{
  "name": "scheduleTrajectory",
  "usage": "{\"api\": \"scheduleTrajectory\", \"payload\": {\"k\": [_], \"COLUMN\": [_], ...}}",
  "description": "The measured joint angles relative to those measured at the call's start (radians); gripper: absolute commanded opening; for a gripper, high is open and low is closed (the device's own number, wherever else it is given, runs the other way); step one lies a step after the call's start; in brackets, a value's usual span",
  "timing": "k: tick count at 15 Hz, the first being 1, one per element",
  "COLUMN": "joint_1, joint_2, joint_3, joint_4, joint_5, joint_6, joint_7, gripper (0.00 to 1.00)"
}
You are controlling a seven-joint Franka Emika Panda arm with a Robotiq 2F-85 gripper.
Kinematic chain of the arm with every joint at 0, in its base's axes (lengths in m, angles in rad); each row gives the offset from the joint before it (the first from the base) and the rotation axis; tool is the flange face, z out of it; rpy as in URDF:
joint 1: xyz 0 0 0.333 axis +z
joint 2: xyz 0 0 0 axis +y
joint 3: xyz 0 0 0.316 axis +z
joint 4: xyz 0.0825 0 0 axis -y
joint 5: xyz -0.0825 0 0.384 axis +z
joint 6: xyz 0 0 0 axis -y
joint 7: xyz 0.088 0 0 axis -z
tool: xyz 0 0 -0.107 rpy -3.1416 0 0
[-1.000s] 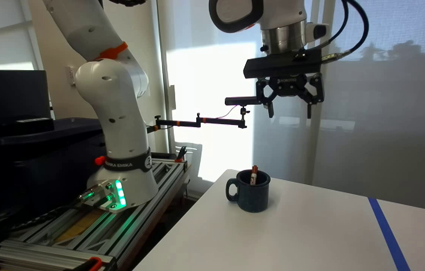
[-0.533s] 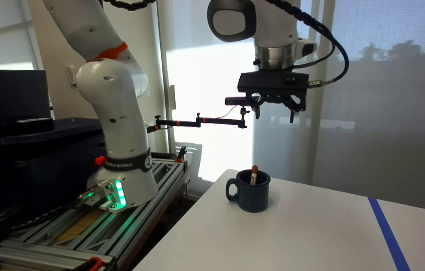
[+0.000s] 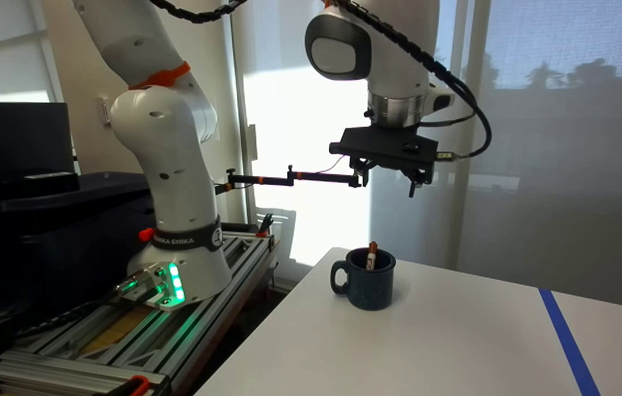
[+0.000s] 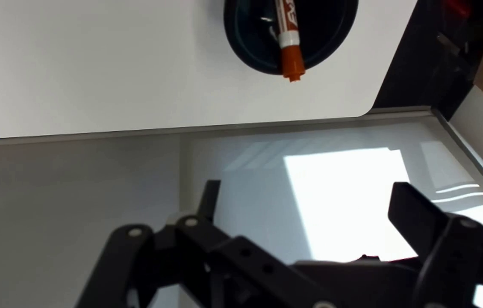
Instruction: Remove the marker from the cup and put it on the table
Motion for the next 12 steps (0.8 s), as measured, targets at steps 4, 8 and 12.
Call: {"api": "scheduleTrajectory", "payload": {"k": [4, 8, 12], "joint_1": [-0.025, -0.040, -0.048], "joint_2": [0.042, 0.084, 0.124], "joint_3": [0.028, 0.059, 0.084], "joint_4": [-0.010, -0.027, -0.041], "joint_5": [0.001, 0.001, 0.001], "joint_6": [0.001, 0.028, 0.070], "joint_7": [-0.004, -0.032, -0.059], "gripper": [1.00, 1.00, 1.00]}}
